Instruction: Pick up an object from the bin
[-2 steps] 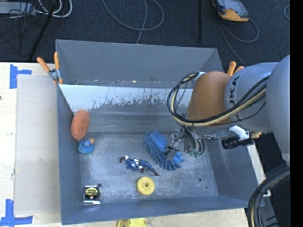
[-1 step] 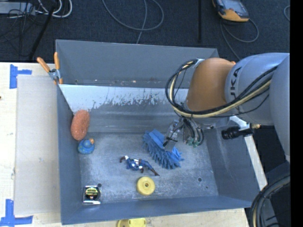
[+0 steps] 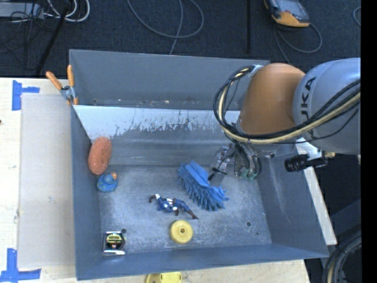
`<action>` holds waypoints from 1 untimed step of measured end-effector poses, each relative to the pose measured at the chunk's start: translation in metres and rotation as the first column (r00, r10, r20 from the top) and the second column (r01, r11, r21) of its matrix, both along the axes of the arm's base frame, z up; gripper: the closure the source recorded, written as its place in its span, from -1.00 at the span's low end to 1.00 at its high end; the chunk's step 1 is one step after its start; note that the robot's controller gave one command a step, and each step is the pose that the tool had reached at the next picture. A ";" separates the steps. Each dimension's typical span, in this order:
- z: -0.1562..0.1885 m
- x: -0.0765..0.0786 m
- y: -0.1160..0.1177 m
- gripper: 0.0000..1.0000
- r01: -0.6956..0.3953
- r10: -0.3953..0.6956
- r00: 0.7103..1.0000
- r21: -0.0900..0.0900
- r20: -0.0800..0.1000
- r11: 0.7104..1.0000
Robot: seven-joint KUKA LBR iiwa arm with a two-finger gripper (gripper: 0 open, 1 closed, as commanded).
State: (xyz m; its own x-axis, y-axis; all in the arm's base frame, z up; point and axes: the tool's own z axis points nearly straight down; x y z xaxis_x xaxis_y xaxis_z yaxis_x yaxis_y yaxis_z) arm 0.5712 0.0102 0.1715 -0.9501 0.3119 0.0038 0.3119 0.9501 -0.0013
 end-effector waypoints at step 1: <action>0.030 -0.004 0.002 -1.00 -0.003 0.003 1.000 0.000 0.008 1.000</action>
Offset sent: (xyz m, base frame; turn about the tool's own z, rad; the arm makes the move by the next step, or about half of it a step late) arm 0.0000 0.0000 0.0000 0.0000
